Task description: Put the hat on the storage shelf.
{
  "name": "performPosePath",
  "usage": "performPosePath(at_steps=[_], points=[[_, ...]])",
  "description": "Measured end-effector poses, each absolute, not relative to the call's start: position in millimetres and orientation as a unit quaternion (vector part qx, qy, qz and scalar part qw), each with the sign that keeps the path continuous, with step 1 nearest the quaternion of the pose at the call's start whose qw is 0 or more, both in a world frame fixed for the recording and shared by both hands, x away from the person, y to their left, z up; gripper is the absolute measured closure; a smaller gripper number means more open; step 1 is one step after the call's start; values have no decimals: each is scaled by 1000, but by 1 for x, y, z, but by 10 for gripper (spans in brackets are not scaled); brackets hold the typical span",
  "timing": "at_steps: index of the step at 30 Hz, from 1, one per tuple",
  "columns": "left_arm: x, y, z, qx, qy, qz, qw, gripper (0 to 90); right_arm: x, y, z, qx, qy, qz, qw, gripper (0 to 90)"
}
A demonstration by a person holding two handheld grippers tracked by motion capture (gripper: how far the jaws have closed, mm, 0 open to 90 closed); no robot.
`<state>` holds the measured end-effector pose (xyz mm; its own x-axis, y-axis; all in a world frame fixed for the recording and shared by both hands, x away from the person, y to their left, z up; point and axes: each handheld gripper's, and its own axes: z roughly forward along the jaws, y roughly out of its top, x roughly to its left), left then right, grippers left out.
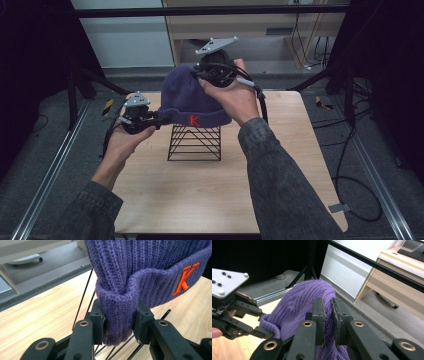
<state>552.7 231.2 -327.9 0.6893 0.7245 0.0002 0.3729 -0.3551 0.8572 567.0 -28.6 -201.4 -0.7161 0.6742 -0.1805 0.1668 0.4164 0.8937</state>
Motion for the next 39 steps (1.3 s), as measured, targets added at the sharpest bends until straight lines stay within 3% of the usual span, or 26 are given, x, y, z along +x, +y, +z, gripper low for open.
performPosePath(at_steps=[39], points=[[543,239,-381,816,355,176,420,670,562,-37,-272,277,824,442,222,805]])
